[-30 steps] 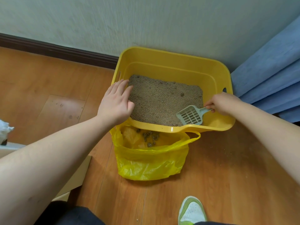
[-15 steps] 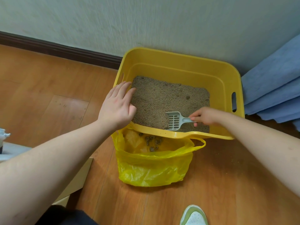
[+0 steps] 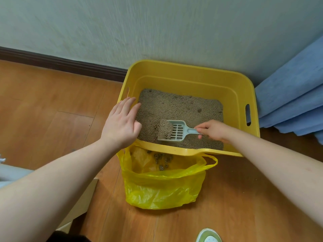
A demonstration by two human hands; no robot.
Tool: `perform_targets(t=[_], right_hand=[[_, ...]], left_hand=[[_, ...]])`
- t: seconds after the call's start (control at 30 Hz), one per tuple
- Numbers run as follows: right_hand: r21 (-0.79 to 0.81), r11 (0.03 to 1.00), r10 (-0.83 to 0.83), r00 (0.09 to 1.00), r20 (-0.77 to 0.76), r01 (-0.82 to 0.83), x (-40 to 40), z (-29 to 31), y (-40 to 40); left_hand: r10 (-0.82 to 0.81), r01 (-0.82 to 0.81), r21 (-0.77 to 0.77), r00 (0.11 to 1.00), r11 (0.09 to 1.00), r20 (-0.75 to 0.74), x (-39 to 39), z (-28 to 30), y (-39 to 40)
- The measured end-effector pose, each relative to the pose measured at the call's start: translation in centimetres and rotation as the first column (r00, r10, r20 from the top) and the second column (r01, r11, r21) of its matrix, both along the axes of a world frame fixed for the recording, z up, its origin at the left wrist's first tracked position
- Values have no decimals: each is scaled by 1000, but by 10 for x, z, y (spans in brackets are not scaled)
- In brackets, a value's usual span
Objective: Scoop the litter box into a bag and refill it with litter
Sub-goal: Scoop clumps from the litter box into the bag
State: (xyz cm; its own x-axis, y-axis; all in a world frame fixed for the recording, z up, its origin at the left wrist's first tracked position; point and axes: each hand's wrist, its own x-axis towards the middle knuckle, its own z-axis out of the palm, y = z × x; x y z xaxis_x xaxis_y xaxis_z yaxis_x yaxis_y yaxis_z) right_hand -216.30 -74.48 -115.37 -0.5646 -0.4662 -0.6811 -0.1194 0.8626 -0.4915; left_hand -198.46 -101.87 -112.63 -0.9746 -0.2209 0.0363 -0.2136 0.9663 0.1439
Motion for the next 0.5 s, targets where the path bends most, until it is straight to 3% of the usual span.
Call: perform_targets(t=[0.3,0.5], right_hand=[[-99,928,-358,933,25,359,-8,20,37],[-86,890,-453,889,-62,448,1,29,47]], left_hand=[[-10,10,0,1000,1000,-5,2,1,1],[-15,15,10,1000,1000,-5,1,3,2]])
